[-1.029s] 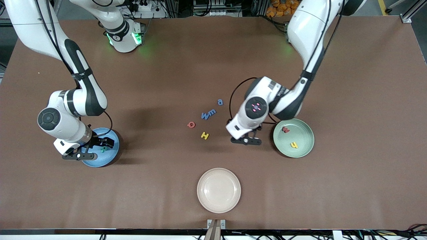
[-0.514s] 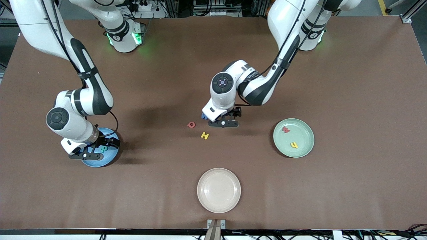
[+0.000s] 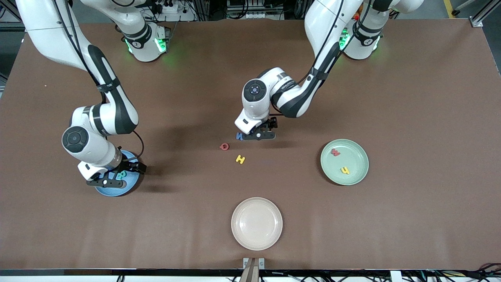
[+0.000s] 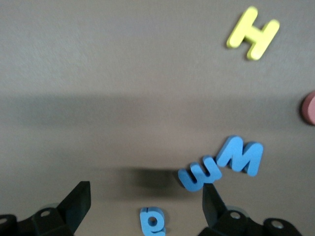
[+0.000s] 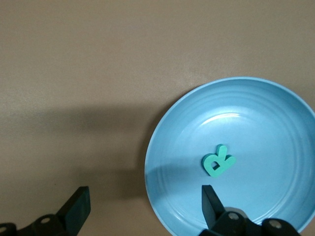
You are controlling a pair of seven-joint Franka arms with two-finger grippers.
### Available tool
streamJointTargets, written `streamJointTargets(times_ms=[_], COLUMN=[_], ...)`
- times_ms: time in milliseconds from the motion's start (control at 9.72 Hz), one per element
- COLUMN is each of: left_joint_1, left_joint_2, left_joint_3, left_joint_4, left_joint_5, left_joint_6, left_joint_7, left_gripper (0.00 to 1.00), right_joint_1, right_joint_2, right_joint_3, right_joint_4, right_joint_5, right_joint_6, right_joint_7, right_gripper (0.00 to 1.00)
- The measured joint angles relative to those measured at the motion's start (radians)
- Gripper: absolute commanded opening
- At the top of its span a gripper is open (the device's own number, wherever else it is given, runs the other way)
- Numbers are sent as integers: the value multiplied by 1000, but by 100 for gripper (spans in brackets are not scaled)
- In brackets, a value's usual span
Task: Sort uppercase to blue plate, lowercase to green plate
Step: 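Move the left gripper over the blue letters near the center, then grasp the blue e with the left gripper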
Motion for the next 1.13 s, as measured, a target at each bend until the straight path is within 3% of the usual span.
streamJointTargets(times_ms=[411,1132], left_joint_1=[-17,-27], left_joint_2=[0,-6], left_joint_3=[0,-14], left_joint_4=[-62,-87], left_joint_5=[0,0], left_joint_6=[27,28], left_joint_7=[-43,-76], left_gripper=[100,100], right_joint_1=[35,96], right_joint_2=[18,24], right_joint_3=[0,1], right_joint_4=[0,0], right_joint_5=[0,0], right_joint_6=[7,7], right_joint_7=[41,110], right_gripper=[100,100])
